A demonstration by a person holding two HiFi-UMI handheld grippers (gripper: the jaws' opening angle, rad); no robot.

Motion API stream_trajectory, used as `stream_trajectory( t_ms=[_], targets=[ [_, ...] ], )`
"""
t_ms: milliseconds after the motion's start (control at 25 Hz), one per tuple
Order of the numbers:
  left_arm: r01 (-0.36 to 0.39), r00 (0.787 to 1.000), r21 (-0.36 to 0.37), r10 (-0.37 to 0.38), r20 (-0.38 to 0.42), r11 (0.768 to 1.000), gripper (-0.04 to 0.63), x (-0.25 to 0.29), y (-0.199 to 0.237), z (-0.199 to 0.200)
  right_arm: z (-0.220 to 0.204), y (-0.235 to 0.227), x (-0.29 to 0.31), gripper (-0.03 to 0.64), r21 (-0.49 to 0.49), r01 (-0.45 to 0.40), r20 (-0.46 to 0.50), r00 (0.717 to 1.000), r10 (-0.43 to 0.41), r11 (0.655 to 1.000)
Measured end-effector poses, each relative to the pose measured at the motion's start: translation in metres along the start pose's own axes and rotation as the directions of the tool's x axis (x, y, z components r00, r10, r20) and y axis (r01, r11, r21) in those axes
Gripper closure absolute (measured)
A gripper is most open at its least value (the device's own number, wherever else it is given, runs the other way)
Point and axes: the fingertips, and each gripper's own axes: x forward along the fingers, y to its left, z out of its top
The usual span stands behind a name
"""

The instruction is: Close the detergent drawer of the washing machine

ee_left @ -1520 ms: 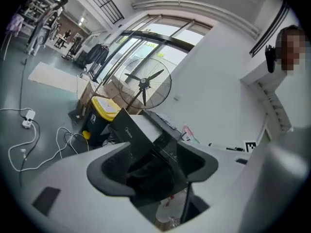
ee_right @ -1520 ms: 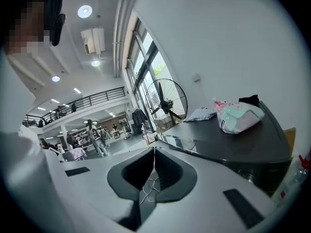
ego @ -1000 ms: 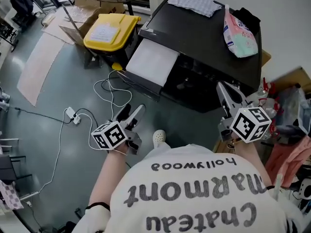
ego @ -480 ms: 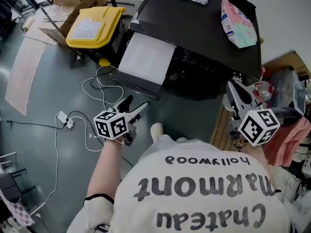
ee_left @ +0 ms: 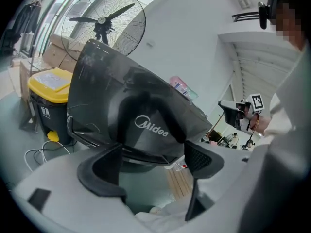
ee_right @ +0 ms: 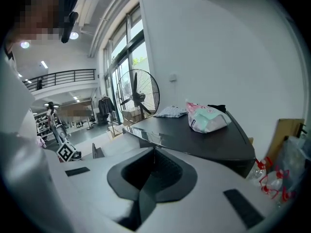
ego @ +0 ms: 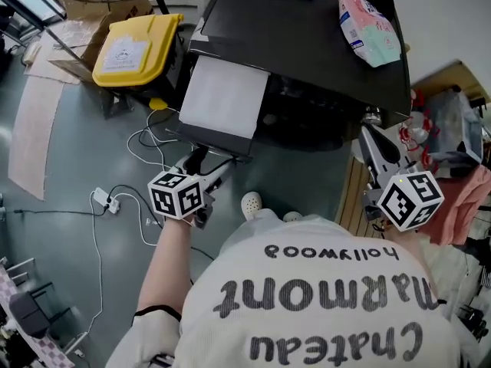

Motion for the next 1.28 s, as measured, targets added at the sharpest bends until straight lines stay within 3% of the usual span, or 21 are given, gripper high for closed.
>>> stream_trajectory(
  t_ms=[440,640,800,1280],
  targets=[
    [-0.014,0.999,0.015,0.015,-0.035,1.0,0.204,0.001,-0.001,-0.001,0.0,0.002,0.015,0.586,0.001,-0.022,-0.012,1.0,0.022,1.0],
    [-0.003,1.0,0.01,0.003,-0.012,1.0,0.204,-0.002,-0.005,0.006,0.0,-0.001,0.015,0.586,0.005,-0.027,-0.016,1.0,0.027,1.0],
    [0.001,1.0,0.048,0.001,-0.03,0.999,0.204,0.001,-0.009,0.008,-0.001,-0.002,0.016,0.586,0.007,-0.031,-0.021,0.999,0.031,1.0],
    [-0.015,0.999,0.066,0.017,-0.04,0.998,0.206,0.01,-0.004,0.017,-0.004,-0.01,0.007,0.586,0.02,-0.004,-0.023,1.0,0.004,1.0]
  ],
)
